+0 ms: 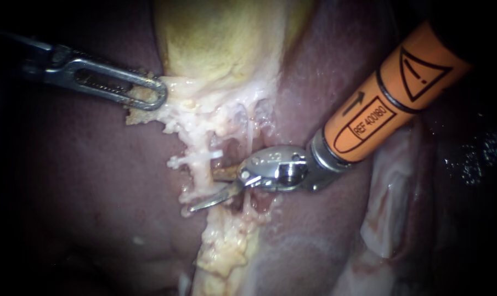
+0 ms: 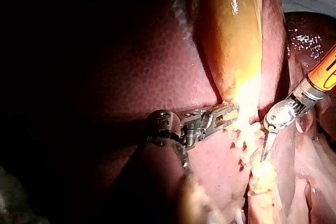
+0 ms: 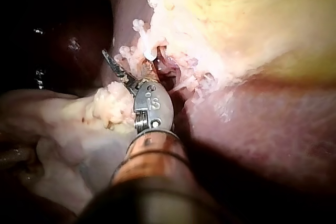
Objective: Go to the cutting position left tube
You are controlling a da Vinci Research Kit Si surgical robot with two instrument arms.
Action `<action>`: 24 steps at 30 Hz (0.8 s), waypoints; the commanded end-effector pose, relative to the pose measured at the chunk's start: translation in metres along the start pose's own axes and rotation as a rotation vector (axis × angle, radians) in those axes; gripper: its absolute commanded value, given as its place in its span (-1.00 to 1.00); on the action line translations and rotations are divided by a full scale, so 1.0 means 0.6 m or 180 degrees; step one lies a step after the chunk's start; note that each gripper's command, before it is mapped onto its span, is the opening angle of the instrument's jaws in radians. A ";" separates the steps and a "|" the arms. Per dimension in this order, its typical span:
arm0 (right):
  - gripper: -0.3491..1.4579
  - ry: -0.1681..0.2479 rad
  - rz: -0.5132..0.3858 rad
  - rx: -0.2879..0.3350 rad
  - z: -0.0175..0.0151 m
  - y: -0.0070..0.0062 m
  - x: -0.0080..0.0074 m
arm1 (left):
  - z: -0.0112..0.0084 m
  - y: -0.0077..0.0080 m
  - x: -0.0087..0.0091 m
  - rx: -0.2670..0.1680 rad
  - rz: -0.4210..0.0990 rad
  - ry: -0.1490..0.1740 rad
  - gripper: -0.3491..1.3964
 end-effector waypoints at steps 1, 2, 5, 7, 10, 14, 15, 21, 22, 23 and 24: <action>0.75 0.0034 0.0019 0.0000 0.0003 0.0001 0.0001 | 0.0000 0.0000 0.0000 0.0000 -0.0001 0.0000 -1.00; 0.75 0.0054 0.0037 0.0000 0.0005 0.0003 0.0002 | 0.0000 0.0000 0.0000 0.0000 -0.0001 0.0000 -1.00; 0.75 0.0102 0.0073 0.0001 0.0013 0.0006 0.0006 | 0.0001 0.0000 0.0000 0.0000 -0.0001 0.0001 -1.00; 0.75 0.0112 0.0074 -0.0003 0.0017 0.0009 0.0008 | 0.0001 0.0000 0.0000 0.0000 -0.0001 0.0001 -1.00; 0.75 0.0142 0.0111 -0.0007 0.0025 0.0013 0.0011 | 0.0002 0.0000 0.0000 0.0001 -0.0001 0.0001 -1.00; 0.76 0.0153 0.0130 -0.0016 0.0036 0.0019 0.0014 | 0.0003 0.0000 0.0000 0.0002 0.0000 0.0002 -1.00; 0.76 0.0162 0.0129 -0.0017 0.0038 0.0020 0.0014 | 0.0003 0.0000 0.0000 0.0002 0.0000 0.0002 -1.00; 0.78 0.0163 0.0149 -0.0021 0.0049 0.0021 0.0019 | 0.0003 0.0000 0.0000 0.0002 0.0000 0.0002 -1.00; 0.78 0.0164 0.0168 -0.0021 0.0050 0.0020 0.0020 | 0.0003 0.0000 0.0000 0.0002 0.0000 0.0002 -1.00; 0.78 0.0173 0.0185 -0.0019 0.0052 0.0019 0.0022 | 0.0003 0.0000 0.0000 0.0002 0.0000 0.0002 -1.00; 0.78 0.0173 0.0185 -0.0017 0.0054 0.0017 0.0023 | 0.0003 0.0000 0.0000 0.0002 0.0000 0.0002 -1.00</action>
